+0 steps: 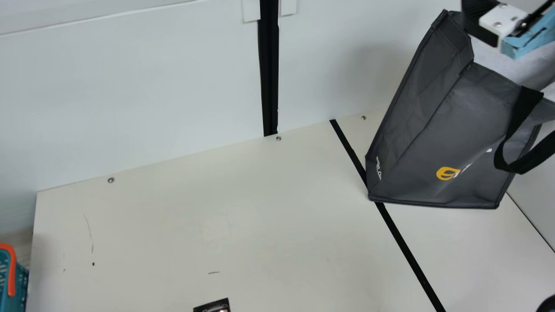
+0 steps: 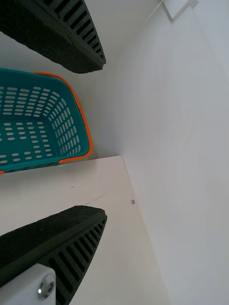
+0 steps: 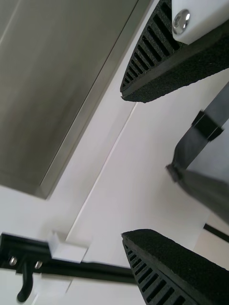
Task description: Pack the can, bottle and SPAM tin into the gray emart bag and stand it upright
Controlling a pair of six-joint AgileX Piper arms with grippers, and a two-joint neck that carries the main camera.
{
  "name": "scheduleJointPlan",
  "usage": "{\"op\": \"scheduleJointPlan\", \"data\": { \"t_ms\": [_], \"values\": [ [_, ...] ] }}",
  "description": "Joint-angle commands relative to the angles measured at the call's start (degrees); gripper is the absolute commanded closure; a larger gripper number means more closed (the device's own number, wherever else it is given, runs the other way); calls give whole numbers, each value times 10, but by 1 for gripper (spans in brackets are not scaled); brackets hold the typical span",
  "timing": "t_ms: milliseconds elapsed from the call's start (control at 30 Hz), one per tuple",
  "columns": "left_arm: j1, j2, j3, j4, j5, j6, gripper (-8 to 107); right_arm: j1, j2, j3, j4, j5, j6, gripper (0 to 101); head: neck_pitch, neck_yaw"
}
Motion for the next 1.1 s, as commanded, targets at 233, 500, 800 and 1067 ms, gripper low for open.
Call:
{"op": "scheduleJointPlan", "data": {
  "t_ms": [233, 500, 800, 1067],
  "values": [
    [0, 0, 0, 0, 0, 0, 9, 124, -48, 87, -38, -58, 23, 6, -13, 0],
    [0, 0, 0, 0, 0, 0, 9, 228, -93, 189, -71, -142, 63, 6, -13, 0],
    [0, 0, 0, 0, 0, 0, 9, 316, -137, 311, -116, -225, 117, 6, -13, 0],
    [0, 0, 0, 0, 0, 0, 9, 363, -173, 400, -172, -272, 164, 6, -13, 0]
  ]
}}
